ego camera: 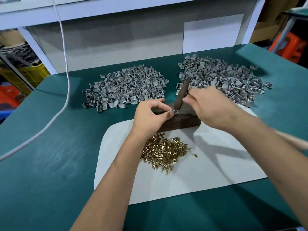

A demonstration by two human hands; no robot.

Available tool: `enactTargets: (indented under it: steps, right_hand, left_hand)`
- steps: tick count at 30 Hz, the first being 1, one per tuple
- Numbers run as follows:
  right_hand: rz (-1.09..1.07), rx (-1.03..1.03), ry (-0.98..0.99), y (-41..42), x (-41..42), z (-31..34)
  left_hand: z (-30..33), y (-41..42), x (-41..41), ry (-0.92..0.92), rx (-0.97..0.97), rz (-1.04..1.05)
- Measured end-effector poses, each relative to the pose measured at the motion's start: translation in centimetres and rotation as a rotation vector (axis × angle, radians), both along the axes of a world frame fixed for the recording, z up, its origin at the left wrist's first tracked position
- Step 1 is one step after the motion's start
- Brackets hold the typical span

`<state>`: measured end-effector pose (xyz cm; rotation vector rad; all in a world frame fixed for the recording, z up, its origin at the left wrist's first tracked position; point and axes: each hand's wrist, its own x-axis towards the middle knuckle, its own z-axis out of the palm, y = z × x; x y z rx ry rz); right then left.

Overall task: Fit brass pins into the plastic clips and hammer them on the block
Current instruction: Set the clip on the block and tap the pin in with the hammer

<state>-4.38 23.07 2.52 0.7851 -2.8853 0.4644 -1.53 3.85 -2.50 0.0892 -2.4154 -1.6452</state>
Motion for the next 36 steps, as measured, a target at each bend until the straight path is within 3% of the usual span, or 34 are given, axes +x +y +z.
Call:
enactTargets:
  steps: [2,6,9,12,15,17,19,21,25,29,31,34,36]
  right_hand:
    - [-0.015,0.041,0.040,0.3,-0.4,1.1]
    - [-0.036,-0.169,0.204,0.0,0.2,1.1]
    - [-0.028,0.004,0.036,-0.8,0.9,0.1]
    - [-0.036,0.107,0.080,0.0,0.4,1.7]
    - [-0.072,-0.105,0.269,0.0,1.0,2.0]
    - [-0.073,-0.086,0.200,-0.9,1.9,1.4]
    - [-0.073,0.078,0.065,-1.4,2.1,0.9]
    - [-0.084,0.142,0.064,-1.0,1.4,1.8]
    - [-0.095,-0.030,0.251,-0.7,1.4,2.2]
    - [-0.076,0.135,0.070,-1.5,2.0,1.3]
    - [-0.058,0.168,0.133,-1.0,1.5,2.2]
    - [-0.097,-0.021,0.283,-0.8,1.5,2.7]
    - [-0.100,-0.025,0.200,-1.5,2.1,2.1]
  left_hand:
    - [0.1,0.0,0.0,-0.001,0.001,0.003]
    - [0.0,-0.1,-0.1,0.005,0.014,-0.015]
    - [0.1,0.0,0.0,0.013,0.022,-0.016]
    - [0.1,0.0,0.0,0.013,0.005,-0.006]
    - [-0.1,-0.1,-0.1,0.010,0.010,-0.019]
    - [-0.2,-0.1,-0.2,0.019,0.007,-0.017]
    - [-0.1,-0.1,-0.1,0.023,0.016,-0.016]
    - [0.0,-0.1,0.0,0.027,0.009,-0.020]
    - [-0.2,-0.2,-0.2,0.034,-0.012,-0.016]
    - [-0.2,-0.1,-0.2,0.025,0.013,-0.008]
    - [-0.1,-0.1,-0.1,0.024,0.008,-0.002]
    - [-0.2,-0.2,-0.2,0.020,0.004,0.004]
    - [-0.3,-0.3,-0.3,0.025,-0.001,0.006]
